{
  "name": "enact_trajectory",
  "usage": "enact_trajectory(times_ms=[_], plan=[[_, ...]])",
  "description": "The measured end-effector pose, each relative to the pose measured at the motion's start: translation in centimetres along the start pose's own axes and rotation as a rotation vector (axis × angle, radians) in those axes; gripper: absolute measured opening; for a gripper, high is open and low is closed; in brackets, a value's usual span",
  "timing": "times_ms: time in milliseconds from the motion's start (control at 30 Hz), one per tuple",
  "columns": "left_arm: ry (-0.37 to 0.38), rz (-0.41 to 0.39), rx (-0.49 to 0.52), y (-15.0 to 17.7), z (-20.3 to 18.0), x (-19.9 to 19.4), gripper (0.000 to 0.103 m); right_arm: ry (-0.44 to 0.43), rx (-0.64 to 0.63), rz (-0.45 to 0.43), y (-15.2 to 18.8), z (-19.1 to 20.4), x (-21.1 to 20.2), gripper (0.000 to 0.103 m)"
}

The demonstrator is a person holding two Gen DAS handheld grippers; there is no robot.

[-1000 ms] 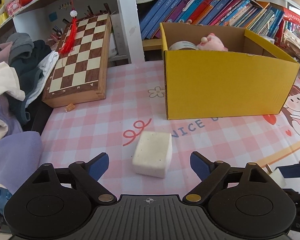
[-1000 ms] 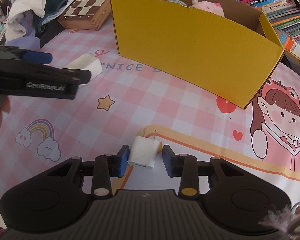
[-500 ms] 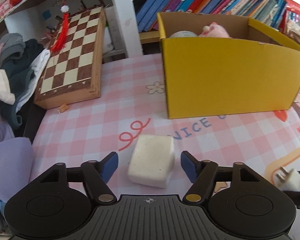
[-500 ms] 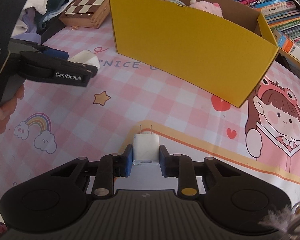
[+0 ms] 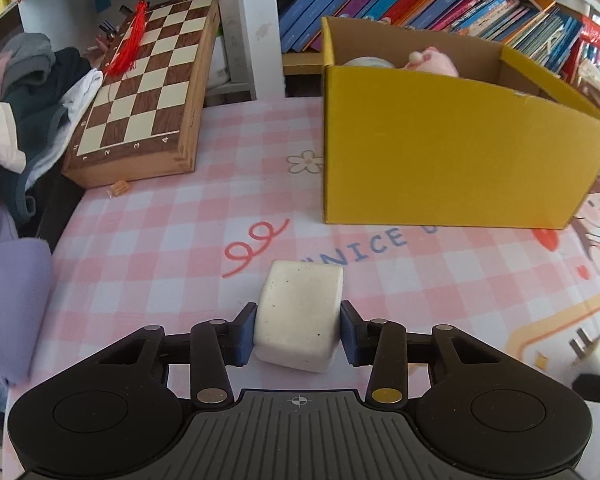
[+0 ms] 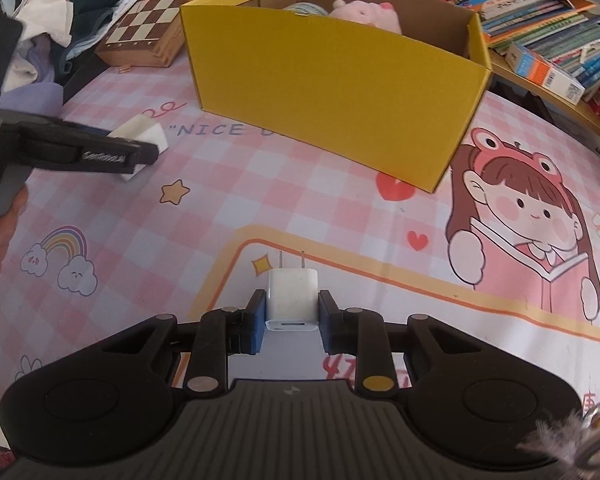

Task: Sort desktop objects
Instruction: 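Lift and carry the eraser with the left tool while the right tool carries the plug to the box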

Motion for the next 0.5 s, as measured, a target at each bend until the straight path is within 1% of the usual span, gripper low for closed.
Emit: enact_trajectory(times_ms=[200,333,500], plan=[[0.057,0.001,0.009,1.3,-1.9,-2.0,0.039,0.006,0.031,0.005,0.8,-0.6,-0.7,0.025],[0.077,0.008,0.013,2.2,-2.8,-3.0,0.039,0.008,0.047,0.008,1.3,-0.8,-1.2,0.025],[0.111,-0.003,0.022,2.8,-4.2,-4.8,0.038,0.007,0.066,0.008,1.9,-1.1,-1.9,0.025]])
Point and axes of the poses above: each gripper's, at about its wrist camera, not at the fingertips, and x roughly the way its jaws point, z to its left, y to its underside, the point moved 7 cm from there along x, roughly the way its jaws point, and after that the axes turned 11 degrees about y, right-handed, at the moved point
